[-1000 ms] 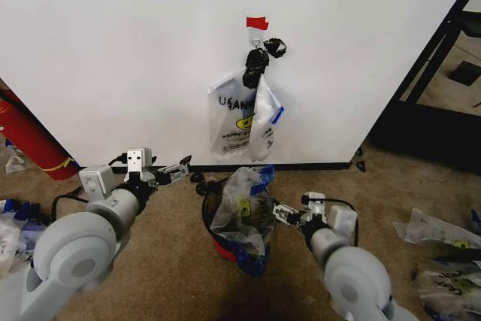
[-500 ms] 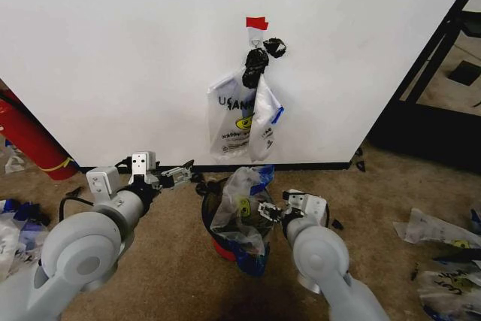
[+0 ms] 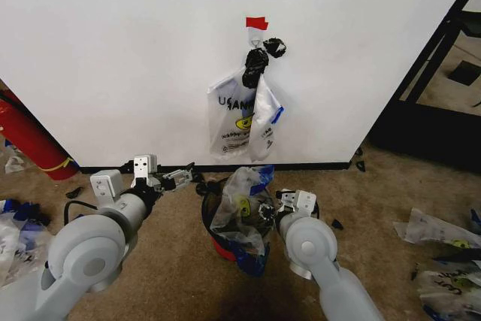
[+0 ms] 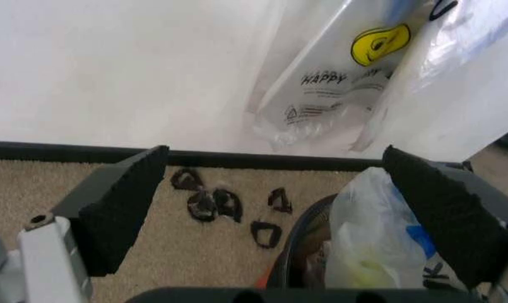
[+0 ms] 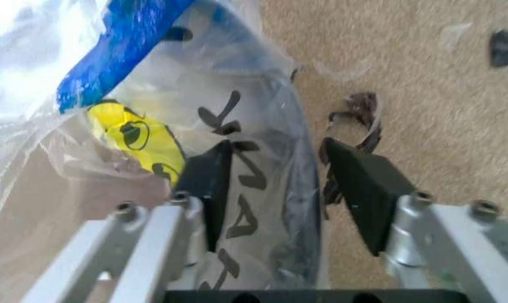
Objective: Pick up the garbage bag from the wall and place it over the trash bin.
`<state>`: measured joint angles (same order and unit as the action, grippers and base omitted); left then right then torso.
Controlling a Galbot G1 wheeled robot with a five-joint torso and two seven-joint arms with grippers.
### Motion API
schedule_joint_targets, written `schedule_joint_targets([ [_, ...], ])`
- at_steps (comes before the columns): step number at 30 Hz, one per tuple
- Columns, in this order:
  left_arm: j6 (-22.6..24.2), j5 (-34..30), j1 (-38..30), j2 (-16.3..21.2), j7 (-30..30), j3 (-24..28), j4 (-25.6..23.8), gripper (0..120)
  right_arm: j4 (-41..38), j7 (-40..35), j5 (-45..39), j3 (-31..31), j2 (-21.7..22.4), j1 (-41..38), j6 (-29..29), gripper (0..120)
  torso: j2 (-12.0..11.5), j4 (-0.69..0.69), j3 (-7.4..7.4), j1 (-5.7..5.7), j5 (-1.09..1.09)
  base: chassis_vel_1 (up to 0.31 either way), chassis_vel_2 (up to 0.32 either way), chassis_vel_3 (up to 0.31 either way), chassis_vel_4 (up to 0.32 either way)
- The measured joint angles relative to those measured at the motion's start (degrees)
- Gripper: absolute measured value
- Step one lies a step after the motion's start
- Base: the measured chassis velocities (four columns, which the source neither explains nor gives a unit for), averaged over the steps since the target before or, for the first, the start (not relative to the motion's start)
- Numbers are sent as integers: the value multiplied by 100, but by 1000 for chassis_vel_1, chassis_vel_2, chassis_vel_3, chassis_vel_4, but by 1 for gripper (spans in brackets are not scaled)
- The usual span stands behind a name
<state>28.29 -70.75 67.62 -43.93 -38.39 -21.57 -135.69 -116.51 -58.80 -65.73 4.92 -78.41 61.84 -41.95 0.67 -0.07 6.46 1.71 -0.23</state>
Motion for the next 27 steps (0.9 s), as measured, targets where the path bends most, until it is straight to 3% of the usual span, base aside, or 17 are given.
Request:
schedule_joint_targets([
  [12, -118, 10, -7, -42, -136, 26, 11, 100, 107, -11, -37, -4, -103, 24, 6, 1, 0, 0, 0, 0, 0, 0, 0, 0, 0],
  [22, -94, -141, -48, -8, -173, 45, -31, 100, 5, 125, -25, 66, -94, 200, 48, 1, 0, 1, 0, 0, 0, 0, 0, 0, 0],
  [27, -61, -247, -181, 112, -188, 52, -53, 100, -297, 582, -84, 301, -8, 453, 380, 1, 0, 0, 0, 0, 1, 0, 0, 0, 0],
])
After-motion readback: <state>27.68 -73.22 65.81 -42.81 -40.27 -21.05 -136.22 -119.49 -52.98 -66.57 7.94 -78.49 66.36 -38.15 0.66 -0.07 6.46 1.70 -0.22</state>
